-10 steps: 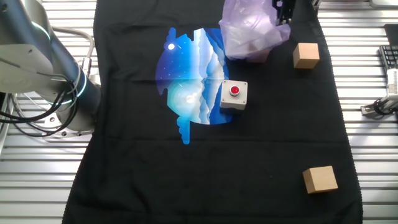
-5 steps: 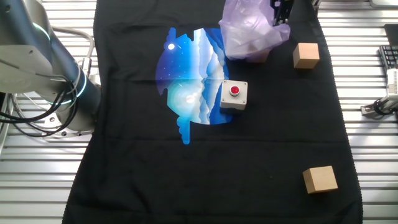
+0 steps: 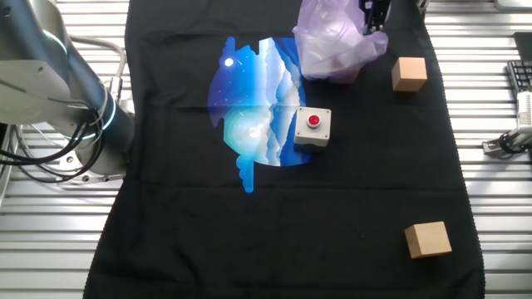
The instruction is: Pick up a bag of things
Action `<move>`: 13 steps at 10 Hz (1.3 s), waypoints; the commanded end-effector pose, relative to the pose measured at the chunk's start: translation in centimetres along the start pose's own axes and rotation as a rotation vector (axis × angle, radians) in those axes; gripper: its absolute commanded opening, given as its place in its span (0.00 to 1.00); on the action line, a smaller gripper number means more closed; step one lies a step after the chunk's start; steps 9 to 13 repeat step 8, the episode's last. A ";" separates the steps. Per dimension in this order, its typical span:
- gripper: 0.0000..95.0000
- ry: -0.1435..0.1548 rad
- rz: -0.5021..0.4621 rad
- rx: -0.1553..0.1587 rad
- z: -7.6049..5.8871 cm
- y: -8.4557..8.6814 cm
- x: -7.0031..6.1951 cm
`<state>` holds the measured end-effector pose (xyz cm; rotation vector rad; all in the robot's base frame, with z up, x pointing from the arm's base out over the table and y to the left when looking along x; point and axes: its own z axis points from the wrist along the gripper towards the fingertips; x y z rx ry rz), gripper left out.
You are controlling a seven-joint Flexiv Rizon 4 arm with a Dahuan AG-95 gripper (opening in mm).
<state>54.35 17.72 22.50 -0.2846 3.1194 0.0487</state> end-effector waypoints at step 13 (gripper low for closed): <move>0.80 0.018 -0.025 -0.023 -0.3 0.2 0.2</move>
